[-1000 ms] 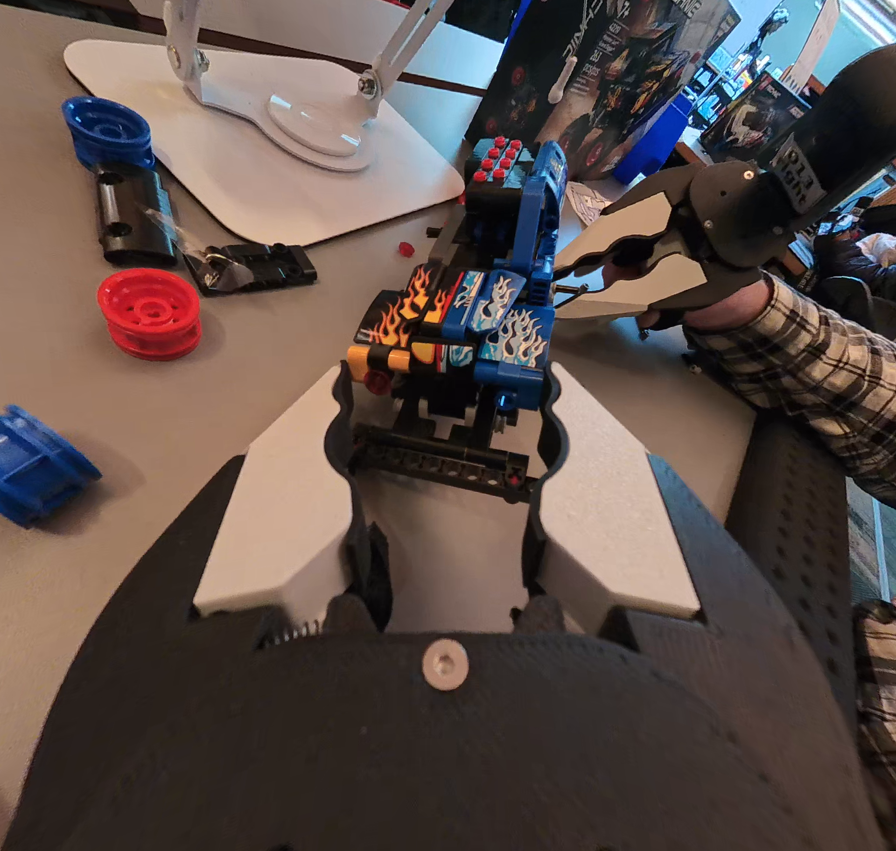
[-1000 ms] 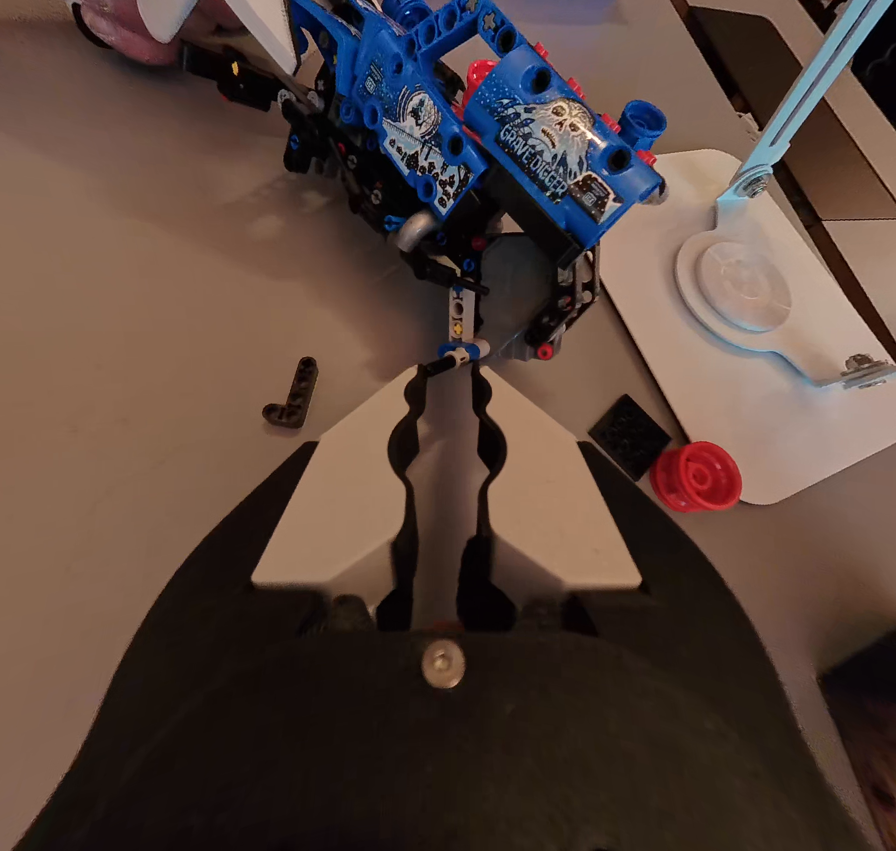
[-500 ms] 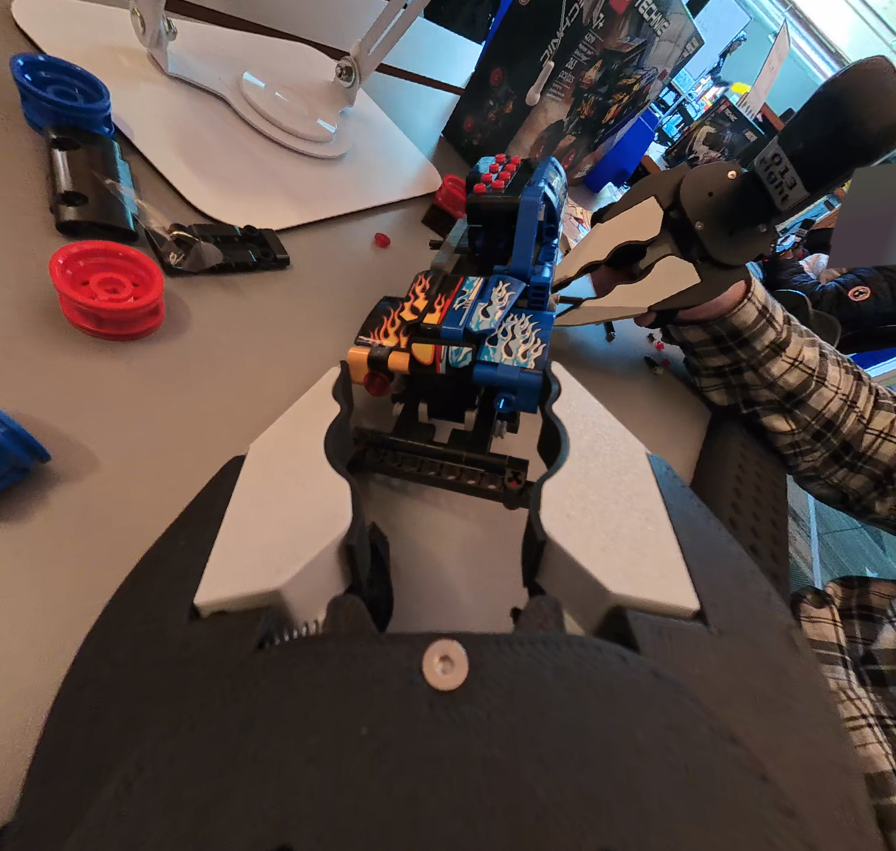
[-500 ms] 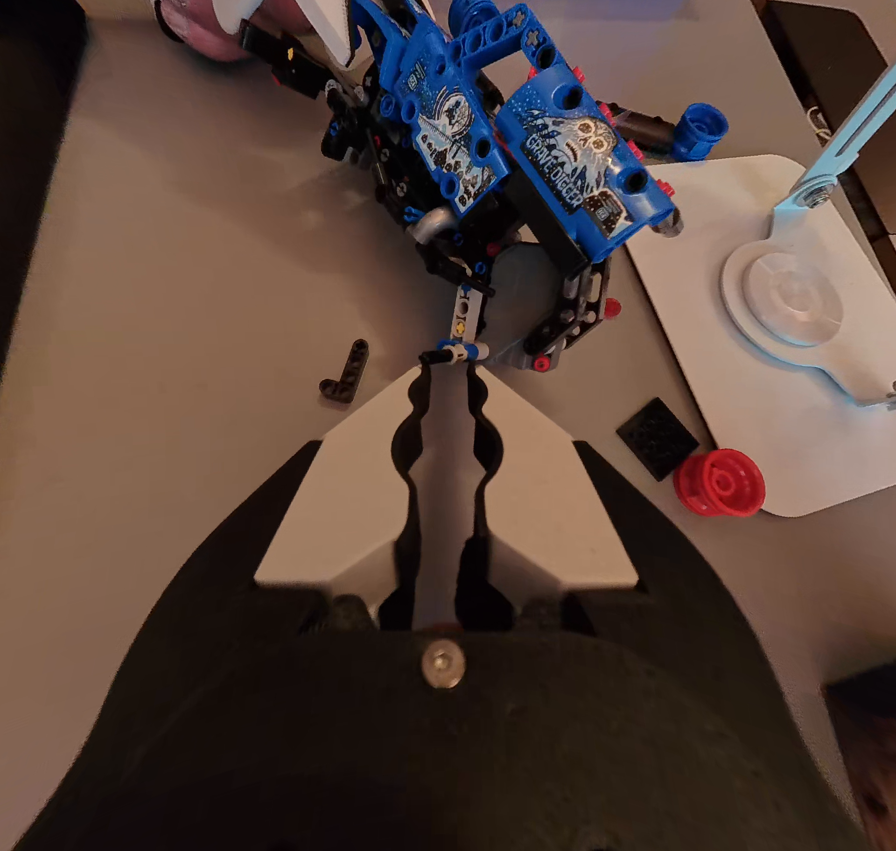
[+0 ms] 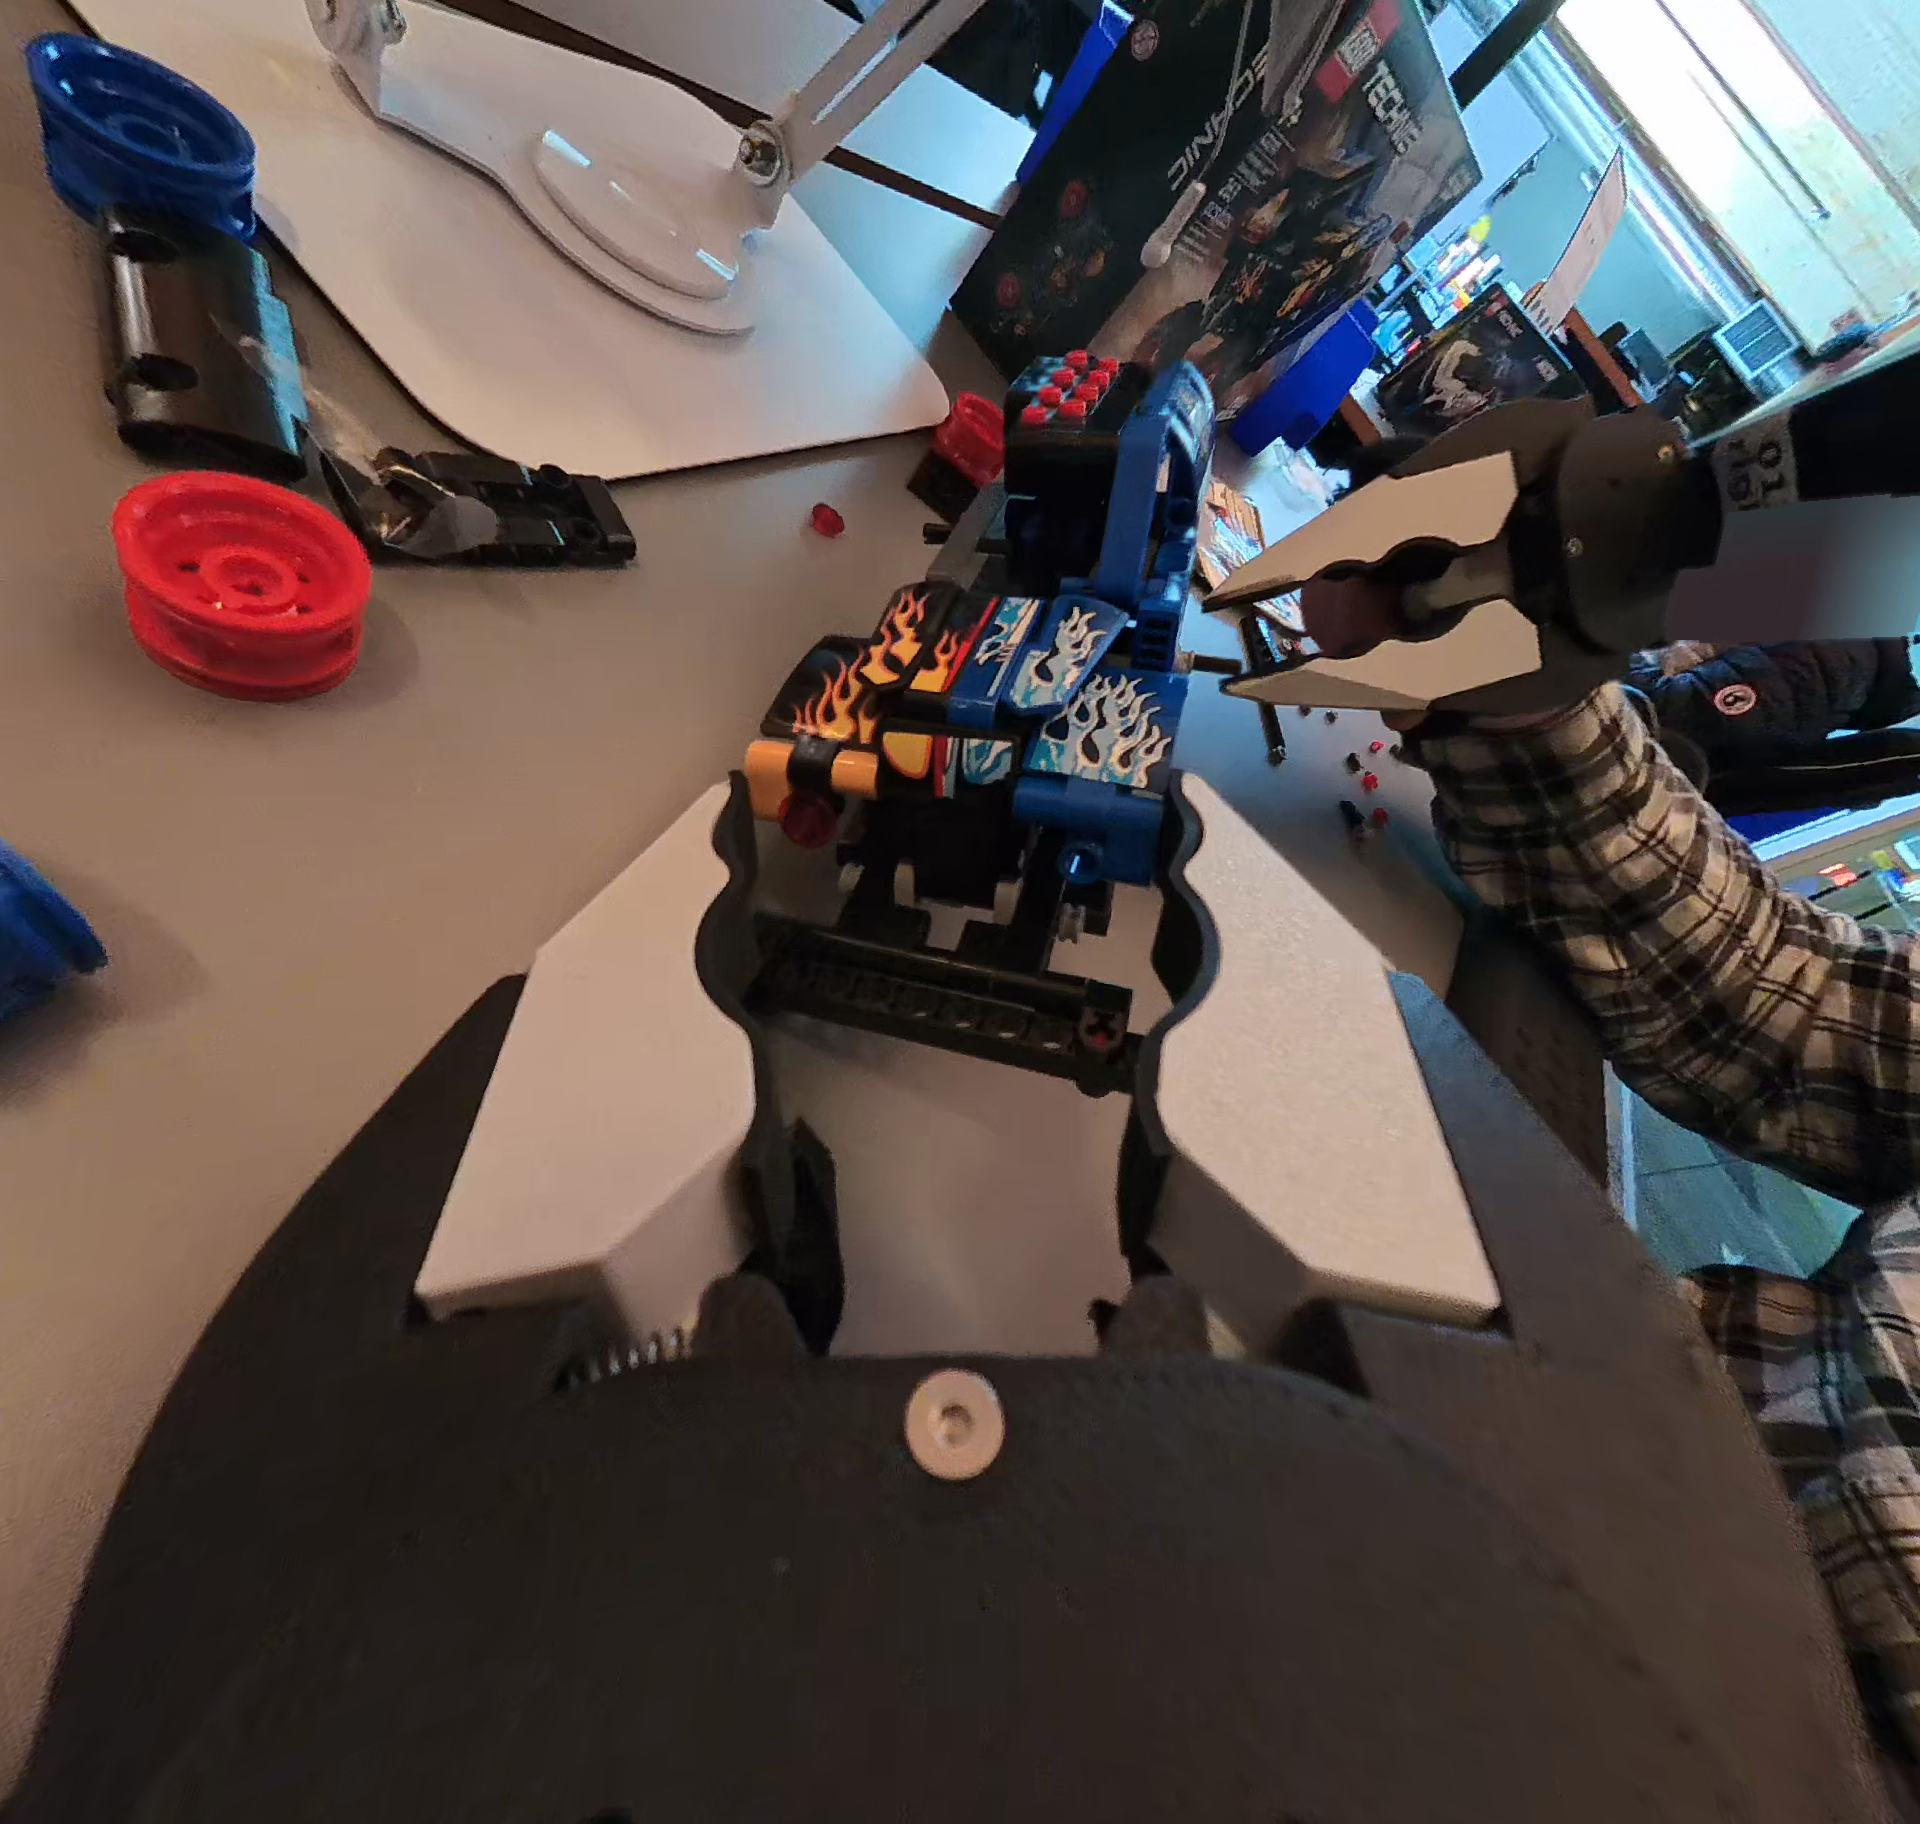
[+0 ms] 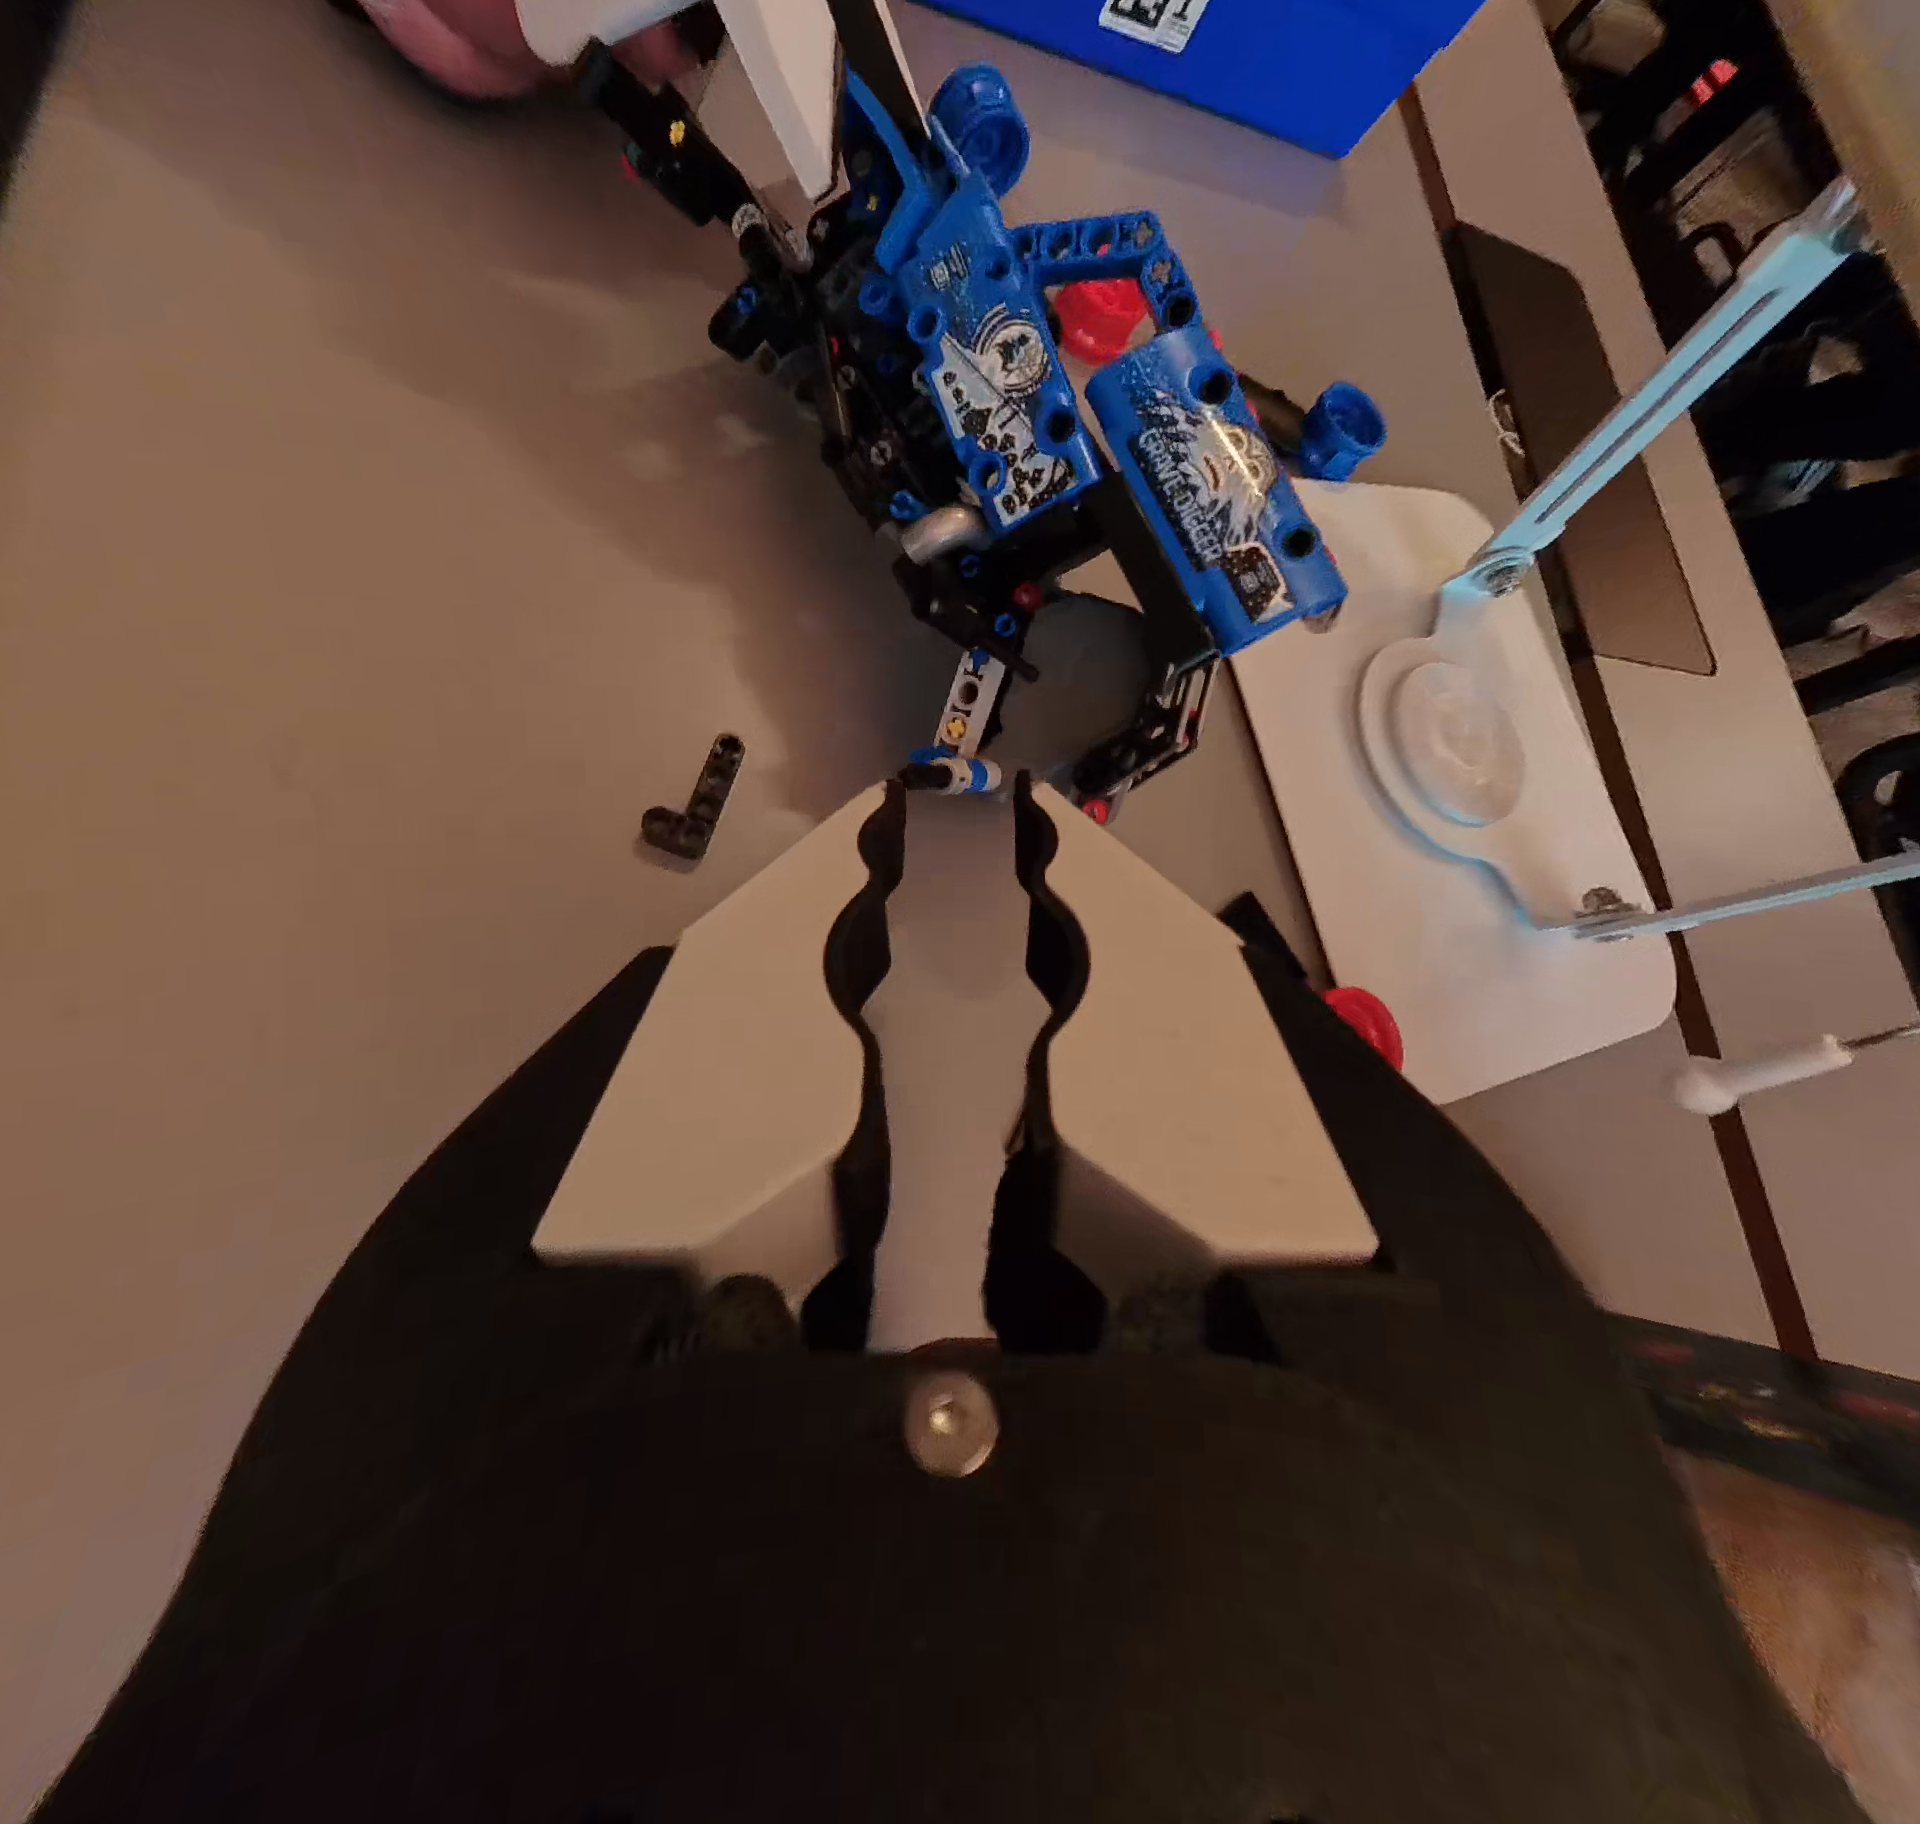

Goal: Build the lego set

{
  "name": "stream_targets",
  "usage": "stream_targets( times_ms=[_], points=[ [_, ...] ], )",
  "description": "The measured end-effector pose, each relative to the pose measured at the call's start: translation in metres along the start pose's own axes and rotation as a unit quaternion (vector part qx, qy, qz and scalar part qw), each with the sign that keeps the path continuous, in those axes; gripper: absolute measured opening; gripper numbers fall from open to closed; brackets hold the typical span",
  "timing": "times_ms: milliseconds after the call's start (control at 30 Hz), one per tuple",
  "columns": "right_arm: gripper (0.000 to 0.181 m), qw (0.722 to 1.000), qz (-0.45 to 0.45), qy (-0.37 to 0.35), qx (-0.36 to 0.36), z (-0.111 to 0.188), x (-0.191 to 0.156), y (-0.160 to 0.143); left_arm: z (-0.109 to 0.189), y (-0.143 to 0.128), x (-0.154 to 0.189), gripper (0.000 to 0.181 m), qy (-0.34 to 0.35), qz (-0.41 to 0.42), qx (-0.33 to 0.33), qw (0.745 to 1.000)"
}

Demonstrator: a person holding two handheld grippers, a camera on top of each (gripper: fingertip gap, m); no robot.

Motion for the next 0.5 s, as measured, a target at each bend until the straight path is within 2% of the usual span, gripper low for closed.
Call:
stream_targets(
  times_ms=[500],
  points=[
    [0.019, 1.000, 0.007, -0.002, 0.027, -0.0101, -0.0039, -0.0014, 0.0032, -0.0002, -0.0014, 0.076, 0.002, -0.004, 0.010, 1.000]
  ],
)
Point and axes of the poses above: each gripper's, where its closed fingertips meet, z back along the fingers, y out of its top, x = y × z across the jaws, the point moved 7 cm from there along z, back along the fingers, and after that the axes turned 13 degrees about x, right-handed, at the moved point
